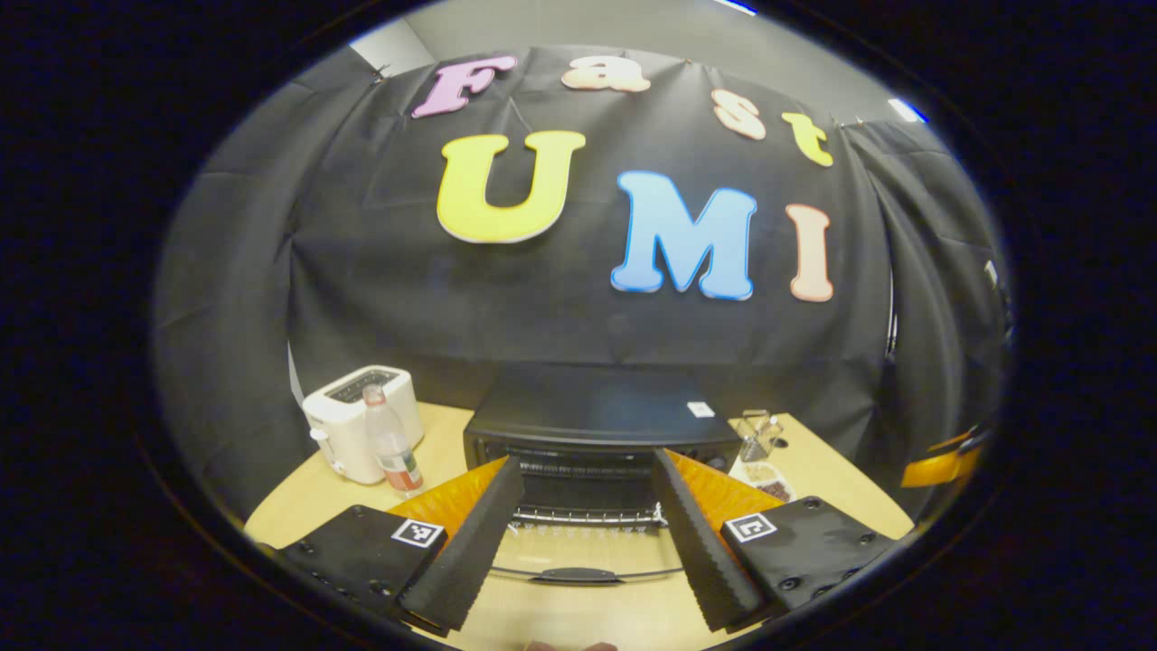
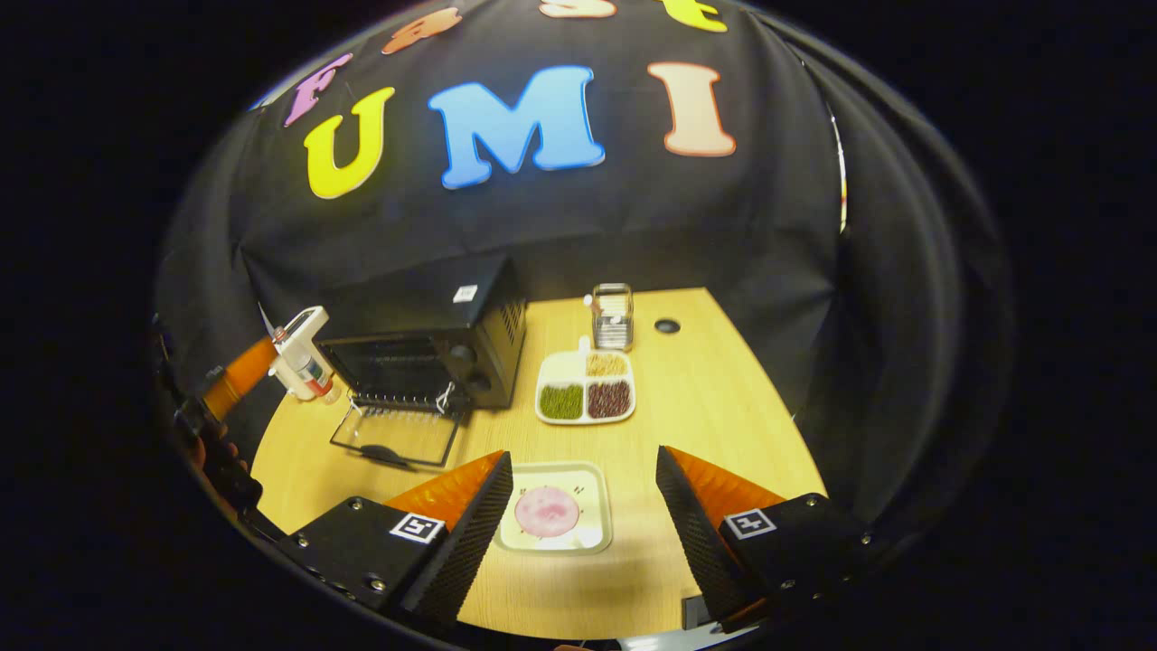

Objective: Open the electric oven with the left hand, put the food in, and close the electric oven.

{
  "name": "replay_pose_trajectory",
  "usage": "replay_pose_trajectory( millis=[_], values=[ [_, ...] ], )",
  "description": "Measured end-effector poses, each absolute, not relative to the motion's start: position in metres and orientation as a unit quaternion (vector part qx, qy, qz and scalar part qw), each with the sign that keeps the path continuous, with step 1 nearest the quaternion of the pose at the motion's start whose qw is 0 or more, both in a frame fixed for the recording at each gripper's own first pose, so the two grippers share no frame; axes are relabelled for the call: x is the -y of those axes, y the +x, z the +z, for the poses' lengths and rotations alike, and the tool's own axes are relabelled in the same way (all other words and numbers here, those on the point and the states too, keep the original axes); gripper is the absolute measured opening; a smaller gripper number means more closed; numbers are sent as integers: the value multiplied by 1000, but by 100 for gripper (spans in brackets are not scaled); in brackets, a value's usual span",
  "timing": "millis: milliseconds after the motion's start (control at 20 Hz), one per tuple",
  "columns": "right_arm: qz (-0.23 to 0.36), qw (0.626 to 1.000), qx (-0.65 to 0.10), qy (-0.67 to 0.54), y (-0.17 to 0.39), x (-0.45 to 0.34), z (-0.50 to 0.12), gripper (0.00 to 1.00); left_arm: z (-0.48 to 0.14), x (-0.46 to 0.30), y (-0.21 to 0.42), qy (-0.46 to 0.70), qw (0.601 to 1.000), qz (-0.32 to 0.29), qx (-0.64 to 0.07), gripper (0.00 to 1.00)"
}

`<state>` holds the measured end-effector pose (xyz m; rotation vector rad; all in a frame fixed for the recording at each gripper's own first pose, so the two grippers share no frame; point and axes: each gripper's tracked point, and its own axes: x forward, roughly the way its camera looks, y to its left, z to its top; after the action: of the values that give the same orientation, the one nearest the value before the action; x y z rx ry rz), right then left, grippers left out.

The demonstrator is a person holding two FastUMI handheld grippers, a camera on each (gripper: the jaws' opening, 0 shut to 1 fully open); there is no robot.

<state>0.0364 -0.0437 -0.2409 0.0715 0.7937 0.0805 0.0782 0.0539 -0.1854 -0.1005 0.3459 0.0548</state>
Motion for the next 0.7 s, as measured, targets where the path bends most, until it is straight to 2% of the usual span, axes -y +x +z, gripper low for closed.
replay_pose_trajectory(
  millis=[50,200,300,350,600,700],
  values=[
    [47,908,-416,37,35,44,-257,97,-167,-54,75,-57,986,27,-155,100],
    [58,870,-488,34,22,45,-304,97,-133,-55,57,-69,989,26,-127,99],
    [48,853,-518,32,23,50,-329,97,-116,-61,43,-62,991,31,-117,97],
    [45,848,-526,41,28,50,-340,98,-110,-64,38,-57,992,32,-112,100],
    [19,829,-556,57,50,58,-381,97,-124,-84,11,-43,988,58,-135,100],
    [14,821,-570,40,57,64,-398,89,-127,-96,3,-51,986,74,-143,100]
  ],
)
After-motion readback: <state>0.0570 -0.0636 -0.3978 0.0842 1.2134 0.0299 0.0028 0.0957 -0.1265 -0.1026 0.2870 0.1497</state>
